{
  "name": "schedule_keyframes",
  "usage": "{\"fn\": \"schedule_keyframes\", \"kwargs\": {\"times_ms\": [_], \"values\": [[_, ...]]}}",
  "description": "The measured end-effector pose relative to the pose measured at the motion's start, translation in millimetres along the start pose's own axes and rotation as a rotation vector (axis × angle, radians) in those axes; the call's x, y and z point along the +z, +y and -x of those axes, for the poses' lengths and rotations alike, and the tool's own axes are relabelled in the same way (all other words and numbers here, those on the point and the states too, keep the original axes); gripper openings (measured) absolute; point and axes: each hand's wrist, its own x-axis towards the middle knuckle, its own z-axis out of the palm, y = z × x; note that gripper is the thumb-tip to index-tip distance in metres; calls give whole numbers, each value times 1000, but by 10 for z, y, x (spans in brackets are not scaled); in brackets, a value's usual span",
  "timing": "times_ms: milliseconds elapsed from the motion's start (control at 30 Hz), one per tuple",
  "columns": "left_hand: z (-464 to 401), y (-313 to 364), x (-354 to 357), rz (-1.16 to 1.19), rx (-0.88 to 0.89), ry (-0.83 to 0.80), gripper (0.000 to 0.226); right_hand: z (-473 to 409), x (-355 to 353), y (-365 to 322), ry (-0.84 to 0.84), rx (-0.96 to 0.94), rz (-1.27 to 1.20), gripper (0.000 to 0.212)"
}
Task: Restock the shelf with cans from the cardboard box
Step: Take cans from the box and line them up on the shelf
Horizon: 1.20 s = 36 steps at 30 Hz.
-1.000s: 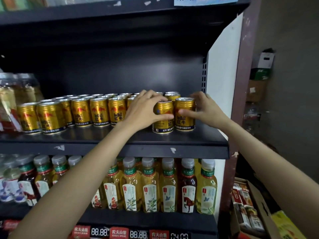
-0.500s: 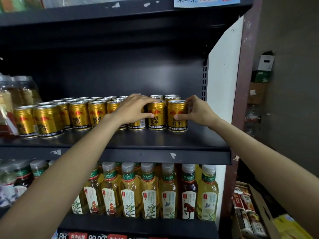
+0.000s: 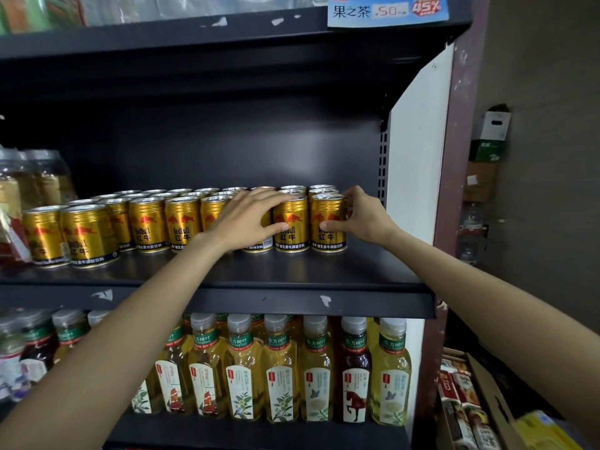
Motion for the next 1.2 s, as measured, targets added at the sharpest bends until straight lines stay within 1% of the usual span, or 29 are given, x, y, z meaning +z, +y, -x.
{"fn": "schedule_keyframes", "kwargs": {"times_ms": [100,233,367,467,533,600,667,700,767,867,967,1033,1100,1167,1200], "values": [[14,14,11,19,-5,-3,57,9,-18,-18,-65,9,-33,78],[41,28,73,10,-16,-15,60,15,-9,-13,-155,55,-145,78],[69,41,177,-136,10,-25,62,12,17,-20,-184,61,-168,77],[61,45,192,-162,-7,-46,66,7,20,-26,-189,76,-167,77],[56,47,157,-125,-13,-71,65,18,21,-31,-203,84,-178,83],[82,65,67,-14,-45,-98,65,50,8,-57,-206,82,-197,97],[173,120,-55,144,-107,-46,61,116,-19,-102,-139,40,-118,106],[253,166,-118,207,-128,12,56,185,-34,-142,-84,8,-54,103],[498,287,-236,265,-150,152,45,434,-44,-275,31,-89,-8,84],[1036,465,-368,327,-212,292,29,997,73,-516,196,-249,-131,50],[1648,576,-417,379,-256,387,24,1554,366,-658,384,-322,-235,28],[2057,588,-361,366,-264,437,24,1896,635,-733,468,-318,-241,20],[2463,571,-260,288,-271,475,23,2206,928,-786,513,-325,-178,17],[2887,522,-105,201,-273,488,22,2493,1253,-792,510,-328,-92,15],[3113,482,-16,175,-277,468,22,2634,1417,-791,489,-320,-57,15]]}}
